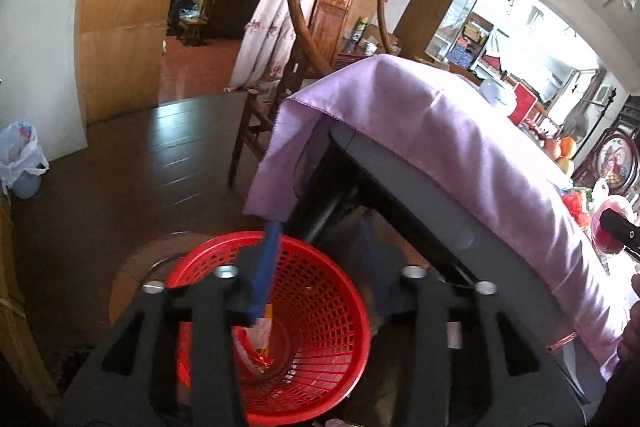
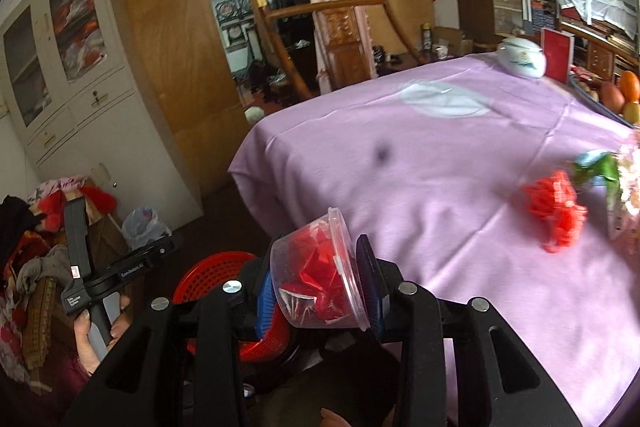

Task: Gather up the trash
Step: 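Lower the tissue and the cup into the red basket and open both tools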

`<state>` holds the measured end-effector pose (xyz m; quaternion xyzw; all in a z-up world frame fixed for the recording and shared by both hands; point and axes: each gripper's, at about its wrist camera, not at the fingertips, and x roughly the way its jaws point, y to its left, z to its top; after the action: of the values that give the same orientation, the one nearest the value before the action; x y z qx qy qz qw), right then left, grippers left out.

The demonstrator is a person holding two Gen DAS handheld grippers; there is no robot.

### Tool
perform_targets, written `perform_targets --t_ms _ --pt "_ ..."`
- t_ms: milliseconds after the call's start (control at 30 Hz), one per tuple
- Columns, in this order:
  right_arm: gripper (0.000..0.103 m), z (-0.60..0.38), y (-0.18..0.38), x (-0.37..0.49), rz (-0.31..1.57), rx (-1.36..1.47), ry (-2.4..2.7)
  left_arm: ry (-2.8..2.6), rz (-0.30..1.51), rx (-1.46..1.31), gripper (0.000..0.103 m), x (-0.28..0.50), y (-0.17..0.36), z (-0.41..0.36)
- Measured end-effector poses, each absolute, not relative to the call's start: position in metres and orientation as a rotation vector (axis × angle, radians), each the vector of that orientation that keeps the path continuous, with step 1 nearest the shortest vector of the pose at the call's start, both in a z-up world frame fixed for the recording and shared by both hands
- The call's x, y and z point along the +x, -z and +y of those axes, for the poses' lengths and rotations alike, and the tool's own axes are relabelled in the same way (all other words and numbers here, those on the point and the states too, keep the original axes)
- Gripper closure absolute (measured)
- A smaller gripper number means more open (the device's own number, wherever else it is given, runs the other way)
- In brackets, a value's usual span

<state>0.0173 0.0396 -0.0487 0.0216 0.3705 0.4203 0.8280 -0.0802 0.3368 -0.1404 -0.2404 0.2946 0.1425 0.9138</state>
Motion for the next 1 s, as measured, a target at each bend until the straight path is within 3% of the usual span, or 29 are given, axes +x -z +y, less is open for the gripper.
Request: perform_targets --t_ms 200,367,467,1000 --pt "0.067 0.068 0.055 0.012 0.81 0.026 -0.961 -0.332 0.587 -0.492 0.028 -0.085 0.135 0.341" --pt "0.067 0.092 0.06 0.003 0.837 0.005 -1.018 -0.369 0.591 -0.488 0.023 -0.087 0.135 0.348" --pt "0.067 0.106 0.063 -0.001 0.853 -0.006 -1.05 -0.414 0.584 -0.503 0.015 -0.091 0.135 0.36" --pt "0.065 0.218 0.106 -0.033 0.979 -0.147 -1.196 -0.648 0.546 -0.465 0.009 -0.109 0.144 0.404"
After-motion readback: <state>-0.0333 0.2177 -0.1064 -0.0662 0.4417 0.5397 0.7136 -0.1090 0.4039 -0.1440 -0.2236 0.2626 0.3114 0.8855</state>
